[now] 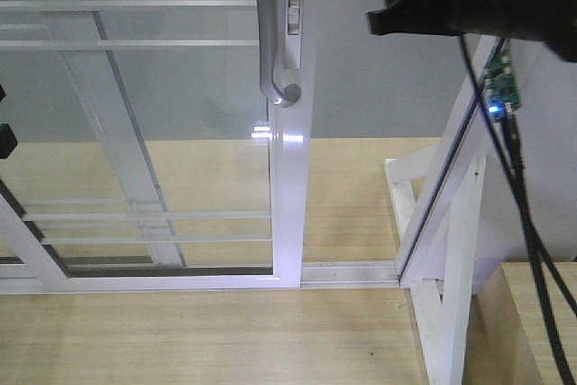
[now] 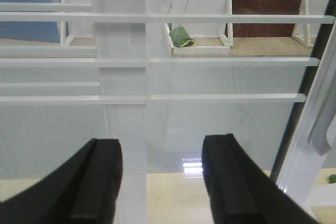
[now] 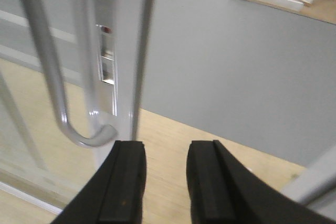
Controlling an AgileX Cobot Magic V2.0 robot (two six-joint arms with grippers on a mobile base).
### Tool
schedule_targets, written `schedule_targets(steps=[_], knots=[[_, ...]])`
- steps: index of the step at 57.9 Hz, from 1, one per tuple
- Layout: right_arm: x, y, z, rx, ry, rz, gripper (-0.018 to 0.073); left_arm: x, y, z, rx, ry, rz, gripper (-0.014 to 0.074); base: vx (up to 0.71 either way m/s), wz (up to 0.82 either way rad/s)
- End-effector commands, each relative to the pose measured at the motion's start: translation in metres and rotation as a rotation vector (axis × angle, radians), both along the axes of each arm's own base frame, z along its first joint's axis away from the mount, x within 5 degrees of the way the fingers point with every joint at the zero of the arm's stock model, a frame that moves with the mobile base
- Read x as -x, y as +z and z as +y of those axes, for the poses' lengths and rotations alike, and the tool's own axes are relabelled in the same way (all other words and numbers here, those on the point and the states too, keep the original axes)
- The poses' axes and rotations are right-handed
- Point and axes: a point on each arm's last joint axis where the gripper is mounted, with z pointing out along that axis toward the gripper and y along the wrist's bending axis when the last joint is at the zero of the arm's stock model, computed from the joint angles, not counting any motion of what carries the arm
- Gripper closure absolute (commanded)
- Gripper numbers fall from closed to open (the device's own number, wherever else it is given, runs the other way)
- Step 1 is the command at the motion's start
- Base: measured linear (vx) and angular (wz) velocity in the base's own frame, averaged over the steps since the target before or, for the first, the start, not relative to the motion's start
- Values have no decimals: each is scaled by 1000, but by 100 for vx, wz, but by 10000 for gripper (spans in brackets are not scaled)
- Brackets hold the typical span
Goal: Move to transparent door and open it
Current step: 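Pull the handle with the right gripper, sliding the door open, then bring the left gripper to the door's vertical frame near the handle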
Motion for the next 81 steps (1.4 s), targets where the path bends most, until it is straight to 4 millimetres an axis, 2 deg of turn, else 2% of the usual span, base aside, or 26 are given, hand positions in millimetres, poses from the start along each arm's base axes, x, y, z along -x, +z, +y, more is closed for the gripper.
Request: schedule_targets(steps=[1,9,17,22,33,42,52,66,81], knots=[[18,39,-35,17,-85,-96,264,-2,21,0,17,4,-131,125,0,0],[37,54,-68,30,-189,-84,264,-2,21,0,17,4,-130,125,0,0],[60,59,-80,27,-223,-148,264,-2,21,0,17,4,-130,125,0,0],[78,45,-81,56,-216,-171,264,-2,21,0,17,4,-127,125,0,0],[124,-2,-84,39,-232,-98,264,-2,18,-4,8,-21,-103,125,0,0],[152,-20,-86,-27,-264,-83,264,-8,3,-18,1,-89,10,125,0,0],[171,-24,-87,-72,-286,-105,264,-30,-11,-39,3,-172,-11,124,0,0],[173,-22,-88,-46,-284,-120,264,-72,-33,-82,4,-294,-5,124,0,0],[173,-23,-89,-42,-287,-107,264,-134,-23,-127,22,-355,-87,124,0,0]])
